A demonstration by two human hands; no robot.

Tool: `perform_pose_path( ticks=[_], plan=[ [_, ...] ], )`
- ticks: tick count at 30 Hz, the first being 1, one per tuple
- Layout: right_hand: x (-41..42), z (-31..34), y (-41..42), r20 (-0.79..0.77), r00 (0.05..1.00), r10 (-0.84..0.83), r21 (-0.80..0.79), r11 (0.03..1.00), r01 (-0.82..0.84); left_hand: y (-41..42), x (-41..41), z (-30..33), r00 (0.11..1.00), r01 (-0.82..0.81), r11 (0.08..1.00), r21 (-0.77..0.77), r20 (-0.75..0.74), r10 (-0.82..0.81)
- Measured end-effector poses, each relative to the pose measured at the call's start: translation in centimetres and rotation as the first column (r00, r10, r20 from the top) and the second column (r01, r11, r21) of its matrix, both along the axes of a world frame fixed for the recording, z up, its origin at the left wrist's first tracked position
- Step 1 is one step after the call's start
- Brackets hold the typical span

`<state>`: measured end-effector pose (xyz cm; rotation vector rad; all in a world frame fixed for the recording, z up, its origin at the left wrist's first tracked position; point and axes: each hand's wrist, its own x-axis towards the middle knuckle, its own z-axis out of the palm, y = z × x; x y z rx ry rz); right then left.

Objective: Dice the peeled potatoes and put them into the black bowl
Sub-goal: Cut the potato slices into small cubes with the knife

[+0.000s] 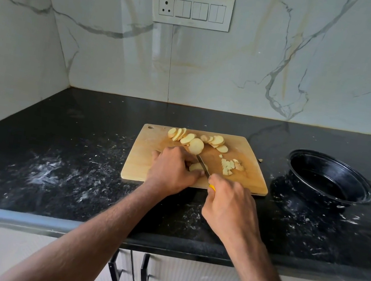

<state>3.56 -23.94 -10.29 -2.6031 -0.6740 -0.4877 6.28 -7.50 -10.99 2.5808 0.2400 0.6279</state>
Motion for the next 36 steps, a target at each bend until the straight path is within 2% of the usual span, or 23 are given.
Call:
perform_pose_path(
  ticks=[8,12,15,21,36],
  plan=[
    [-1.4,-0.3,-1.3,0.006,0.994,-0.113,0.005,0.994,0.113,-0.2,-0.7,0.4,1.000,0.020,1.000,0.014,0.003,-0.020],
    [-1.3,-0.3,-1.6,-0.013,0.989,-0.145,0.065,0.987,0.146,0.1,-1.2,0.5,0.998,0.059,0.997,-0.055,0.007,-0.058],
    [-1.5,-0.1,-1.6,-0.002,0.990,-0.142,0.084,0.986,0.141,0.3,-1.3,0.5,0.998,0.068,0.995,-0.079,0.011,-0.067],
    [-1.4,0.1,-0.9,0.042,0.997,-0.067,0.087,0.994,0.063,0.3,-0.8,0.3,0.999,0.030,0.999,-0.027,0.029,-0.029],
    [-1.2,-0.5,-0.8,0.032,0.999,-0.010,0.034,0.999,0.009,0.1,-0.3,0.0,0.999,-0.018,0.999,-0.041,0.039,0.019]
  ],
)
